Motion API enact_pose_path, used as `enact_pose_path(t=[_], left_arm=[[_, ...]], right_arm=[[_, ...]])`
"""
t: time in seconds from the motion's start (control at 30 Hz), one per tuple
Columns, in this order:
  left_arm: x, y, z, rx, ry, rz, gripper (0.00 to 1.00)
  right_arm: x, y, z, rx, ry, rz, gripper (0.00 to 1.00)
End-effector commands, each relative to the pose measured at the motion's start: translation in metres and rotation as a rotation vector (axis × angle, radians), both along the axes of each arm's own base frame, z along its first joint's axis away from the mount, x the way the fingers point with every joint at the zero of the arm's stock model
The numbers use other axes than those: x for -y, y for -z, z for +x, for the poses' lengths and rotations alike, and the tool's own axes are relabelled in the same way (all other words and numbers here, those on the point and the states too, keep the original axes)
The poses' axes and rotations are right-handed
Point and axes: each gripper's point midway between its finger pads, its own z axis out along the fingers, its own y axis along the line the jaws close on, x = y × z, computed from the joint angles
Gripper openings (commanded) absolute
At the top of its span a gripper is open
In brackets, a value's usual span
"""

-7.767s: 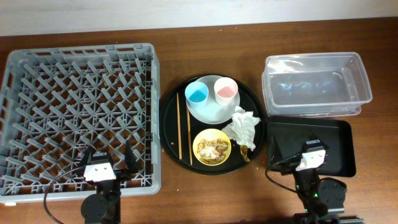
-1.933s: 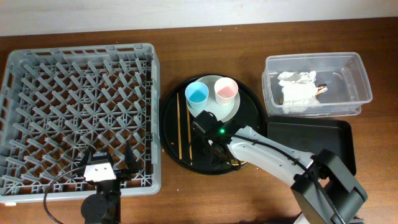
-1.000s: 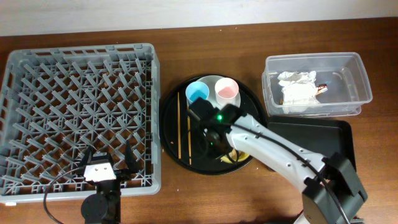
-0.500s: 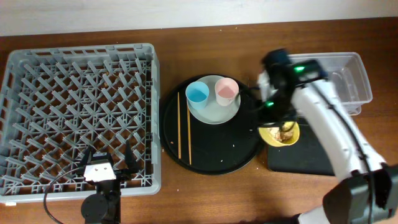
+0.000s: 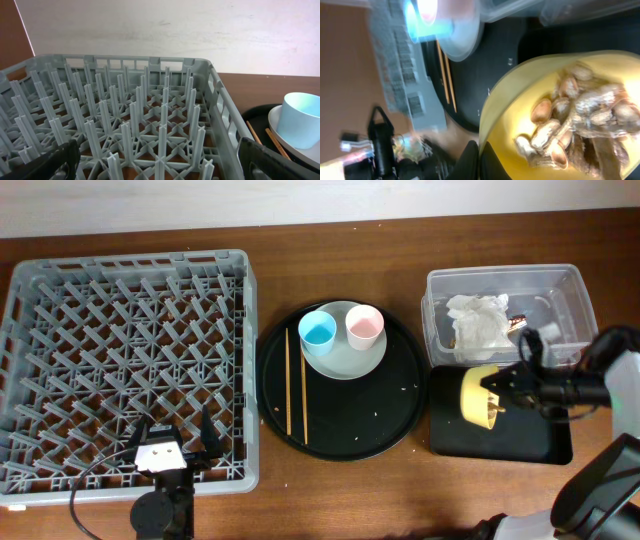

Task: Sort waste into correct bins and load items into the dishwasher rack
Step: 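Carry the yellow bowl right and tip scraps onto the black tray, then return the emptied yellow bowl to the round tray with the right gripper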

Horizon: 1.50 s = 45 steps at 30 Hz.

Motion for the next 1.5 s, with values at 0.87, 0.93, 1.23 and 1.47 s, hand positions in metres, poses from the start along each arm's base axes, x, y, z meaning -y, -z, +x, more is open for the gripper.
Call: enact_pose_path(t=[0.87,0.93,1.23,1.47], left_arm=[[-0.001,0.001,0.0,-0.002,-0.009,0.013,0.99],[-0.001,0.001,0.0,-0.002,-0.009,0.013,0.99],[-0.001,0.001,0.0,-0.002,-0.009,0.013,0.99],[-0.001,0.001,0.0,-0.002,-0.009,0.013,0.99]], right_arm=[[0.05,-0.046,-0.005,0.3,0.508,0.561,0.04],[0.049,-0.047,-0.006,0.291,0.511,0.567,0.04],[0.045,-0.05,-0.009,0.257,0.524,0.595,0.04],[0.037,-0.051,-0.017,0.182,0.467,0.525,0.04]])
